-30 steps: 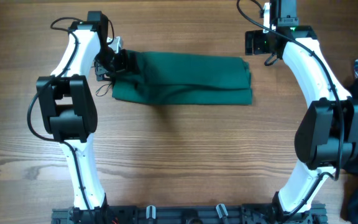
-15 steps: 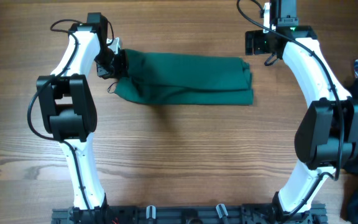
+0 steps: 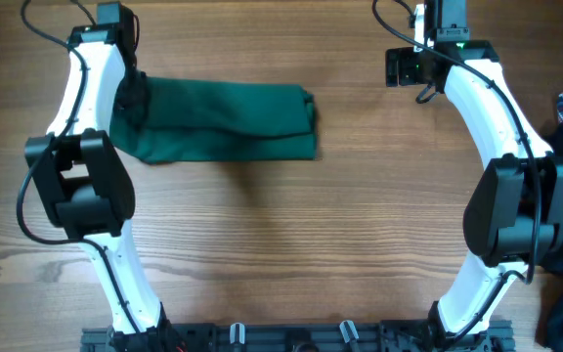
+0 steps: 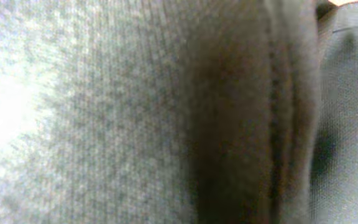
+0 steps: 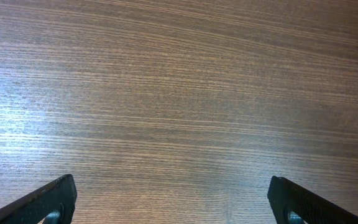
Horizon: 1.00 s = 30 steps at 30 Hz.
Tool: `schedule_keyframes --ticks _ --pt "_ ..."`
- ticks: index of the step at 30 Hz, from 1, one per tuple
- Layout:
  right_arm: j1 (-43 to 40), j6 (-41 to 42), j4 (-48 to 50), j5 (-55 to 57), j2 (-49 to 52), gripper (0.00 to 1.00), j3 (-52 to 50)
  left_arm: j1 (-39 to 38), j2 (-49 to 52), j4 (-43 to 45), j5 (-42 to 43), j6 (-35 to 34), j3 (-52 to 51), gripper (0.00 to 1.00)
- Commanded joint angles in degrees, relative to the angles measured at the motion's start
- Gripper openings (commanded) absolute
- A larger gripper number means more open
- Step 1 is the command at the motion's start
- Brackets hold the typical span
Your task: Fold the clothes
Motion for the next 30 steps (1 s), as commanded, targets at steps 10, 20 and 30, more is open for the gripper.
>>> schedule_keyframes --ticks 10,20,30 --pt "-0.07 1.53 4.87 -5.49 -0.17 1.0 0.24 -0.04 -6.1 2.91 16.11 2.05 1.25 0.04" --pt "7.17 7.23 12.59 -41.07 -0.17 0.04 0.02 -0.04 -6.08 4.39 16.13 1.99 1.22 0.06" --pt "17.59 5.53 9.09 -31.39 1.97 0.04 -1.05 -0.22 -6.03 4.66 23.61 0.5 1.22 0.04"
